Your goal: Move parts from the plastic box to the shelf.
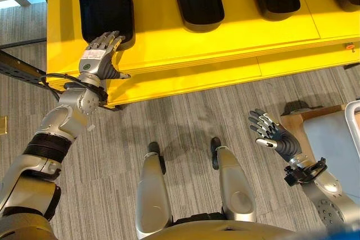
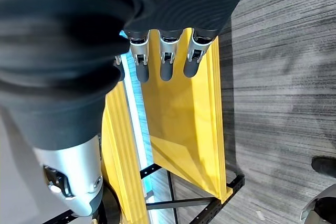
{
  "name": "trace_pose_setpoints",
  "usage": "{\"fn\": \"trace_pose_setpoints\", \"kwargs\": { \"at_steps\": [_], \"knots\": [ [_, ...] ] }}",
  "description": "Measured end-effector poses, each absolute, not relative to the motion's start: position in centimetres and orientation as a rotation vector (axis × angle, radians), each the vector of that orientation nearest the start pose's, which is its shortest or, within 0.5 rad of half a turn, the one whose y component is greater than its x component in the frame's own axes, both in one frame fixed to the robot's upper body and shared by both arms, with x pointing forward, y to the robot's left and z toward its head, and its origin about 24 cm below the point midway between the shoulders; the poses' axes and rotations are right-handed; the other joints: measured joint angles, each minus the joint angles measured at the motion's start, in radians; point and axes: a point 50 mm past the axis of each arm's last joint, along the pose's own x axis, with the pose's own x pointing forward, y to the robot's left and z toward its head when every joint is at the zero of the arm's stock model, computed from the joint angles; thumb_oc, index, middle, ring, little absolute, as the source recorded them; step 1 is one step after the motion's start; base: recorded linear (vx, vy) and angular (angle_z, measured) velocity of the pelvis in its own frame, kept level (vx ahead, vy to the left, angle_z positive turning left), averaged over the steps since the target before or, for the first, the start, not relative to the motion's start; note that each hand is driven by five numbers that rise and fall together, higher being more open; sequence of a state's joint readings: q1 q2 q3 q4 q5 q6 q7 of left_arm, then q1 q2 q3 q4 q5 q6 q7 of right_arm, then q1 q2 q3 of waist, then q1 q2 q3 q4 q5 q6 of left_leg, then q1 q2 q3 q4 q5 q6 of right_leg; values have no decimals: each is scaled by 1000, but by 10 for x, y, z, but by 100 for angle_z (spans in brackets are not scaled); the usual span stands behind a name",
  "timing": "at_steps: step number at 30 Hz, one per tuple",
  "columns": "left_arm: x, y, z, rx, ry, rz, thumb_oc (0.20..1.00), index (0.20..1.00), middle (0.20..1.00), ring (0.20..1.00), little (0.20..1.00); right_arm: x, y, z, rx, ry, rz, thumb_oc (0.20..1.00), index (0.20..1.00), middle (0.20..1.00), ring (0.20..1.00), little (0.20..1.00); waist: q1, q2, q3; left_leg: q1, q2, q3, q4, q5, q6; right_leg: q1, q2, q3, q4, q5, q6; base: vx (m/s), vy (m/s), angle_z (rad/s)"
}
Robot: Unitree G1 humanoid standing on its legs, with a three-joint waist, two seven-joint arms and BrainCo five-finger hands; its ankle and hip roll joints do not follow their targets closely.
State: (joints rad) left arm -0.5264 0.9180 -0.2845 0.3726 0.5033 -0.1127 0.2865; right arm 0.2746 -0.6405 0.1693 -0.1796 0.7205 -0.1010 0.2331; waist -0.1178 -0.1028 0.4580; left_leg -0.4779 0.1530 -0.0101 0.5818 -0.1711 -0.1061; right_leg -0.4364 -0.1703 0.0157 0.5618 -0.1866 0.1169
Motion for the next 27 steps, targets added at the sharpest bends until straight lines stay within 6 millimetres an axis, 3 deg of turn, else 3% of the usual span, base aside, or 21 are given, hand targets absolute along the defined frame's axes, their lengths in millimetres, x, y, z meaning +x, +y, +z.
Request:
{"fn": "trace_pose_setpoints", "kwargs": {
  "at_steps": [15,27],
  "knots": [
    [327,278,184,1432,-379,203,1000,1000,1000,1000,1000,193,-211,47,147,109,380,1000,1000,1000,1000,1000,-1,0,0,-3,0,0,1,0,0,-4,0,0,2,-1,0,0,0,0],
    [318,258,205,1400,-528,194,1000,1000,1000,1000,1000,193,-211,47,147,109,380,1000,1000,1000,1000,1000,1,0,0,-9,0,-1,5,0,0,-8,0,0,5,-1,0,0,0,0]
  ]
}}
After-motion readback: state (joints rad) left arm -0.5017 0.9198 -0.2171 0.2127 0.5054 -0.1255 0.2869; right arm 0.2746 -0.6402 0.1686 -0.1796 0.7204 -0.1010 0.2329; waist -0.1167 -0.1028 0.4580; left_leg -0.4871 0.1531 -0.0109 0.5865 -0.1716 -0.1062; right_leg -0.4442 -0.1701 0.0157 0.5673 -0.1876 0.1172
